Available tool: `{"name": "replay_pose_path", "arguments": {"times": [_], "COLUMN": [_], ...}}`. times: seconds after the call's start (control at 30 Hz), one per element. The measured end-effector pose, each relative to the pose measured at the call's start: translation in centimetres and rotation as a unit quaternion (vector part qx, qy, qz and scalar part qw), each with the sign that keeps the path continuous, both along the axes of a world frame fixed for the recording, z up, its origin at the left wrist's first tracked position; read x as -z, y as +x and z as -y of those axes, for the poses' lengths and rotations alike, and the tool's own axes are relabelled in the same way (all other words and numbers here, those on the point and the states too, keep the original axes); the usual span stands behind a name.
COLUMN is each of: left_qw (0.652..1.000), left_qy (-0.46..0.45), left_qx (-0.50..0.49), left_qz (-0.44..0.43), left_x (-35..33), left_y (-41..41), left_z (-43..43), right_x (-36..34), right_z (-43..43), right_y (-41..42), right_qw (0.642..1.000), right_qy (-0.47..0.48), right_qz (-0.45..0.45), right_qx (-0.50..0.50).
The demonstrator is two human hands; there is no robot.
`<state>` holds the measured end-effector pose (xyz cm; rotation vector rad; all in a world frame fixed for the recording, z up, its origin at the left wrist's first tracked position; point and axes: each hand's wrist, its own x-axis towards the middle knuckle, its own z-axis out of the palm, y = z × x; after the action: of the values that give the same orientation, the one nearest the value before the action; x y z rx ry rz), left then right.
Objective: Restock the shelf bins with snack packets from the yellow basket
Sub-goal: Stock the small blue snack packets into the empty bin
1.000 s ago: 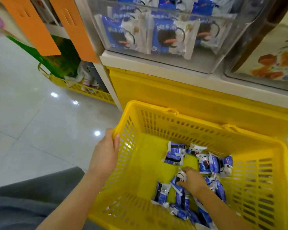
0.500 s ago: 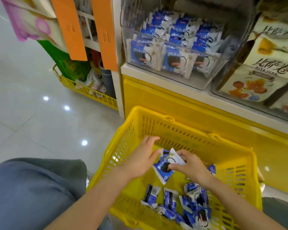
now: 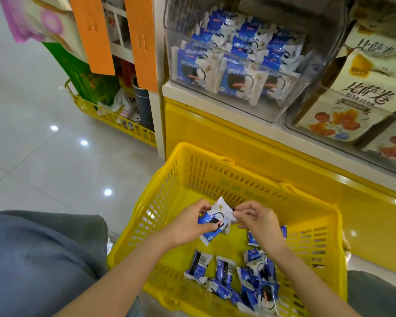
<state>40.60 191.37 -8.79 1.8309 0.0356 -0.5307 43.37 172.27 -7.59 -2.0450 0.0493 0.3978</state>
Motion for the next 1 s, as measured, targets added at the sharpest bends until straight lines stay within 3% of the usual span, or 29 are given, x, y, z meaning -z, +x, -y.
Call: {"name": "replay_pose_path", "arguments": {"times": [0.1,0.23,0.37,0.5,0.67,0.87,1.0], "left_qw": [0.999,0.996,0.993,0.99,0.989,0.987,0.976], "left_qy": [0.014,0.014,0.016,0.017,0.035,0.025,0.028], "left_qx": [-0.034,-0.072,-0.088,-0.104,-0.113,-0.118,-0.157], "left_qz": [-0.011,-0.042,-0.074,-0.096,-0.089,-0.108,-0.148], "left_x": [1.1,2.5,3.6,4.5,4.8,4.4,3.9], "left_y": [0.0,0.2,0.1,0.1,-0.4,-0.9,-1.8], "left_z": [-0.2,-0.4,-0.6,-0.6,-0.4,-0.1,0.2], "right_x": [3.5,9.3,13.0,14.5,13.8,10.9,7.4], "right_z": [0.6,1.9,2.5,2.3,2.2,2.3,1.2], "right_y": [-0.1,-2.0,-4.7,-5.9,-5.0,-3.8,-2.6], "right_qw": [0.998,0.971,0.928,0.89,0.863,0.901,0.952], "right_qy": [-0.063,-0.178,-0.225,-0.319,-0.354,-0.319,-0.269], "right_qz": [0.014,-0.112,-0.224,-0.189,-0.192,-0.181,-0.081], "right_qx": [-0.013,-0.115,-0.196,-0.263,-0.305,-0.232,-0.121]}}
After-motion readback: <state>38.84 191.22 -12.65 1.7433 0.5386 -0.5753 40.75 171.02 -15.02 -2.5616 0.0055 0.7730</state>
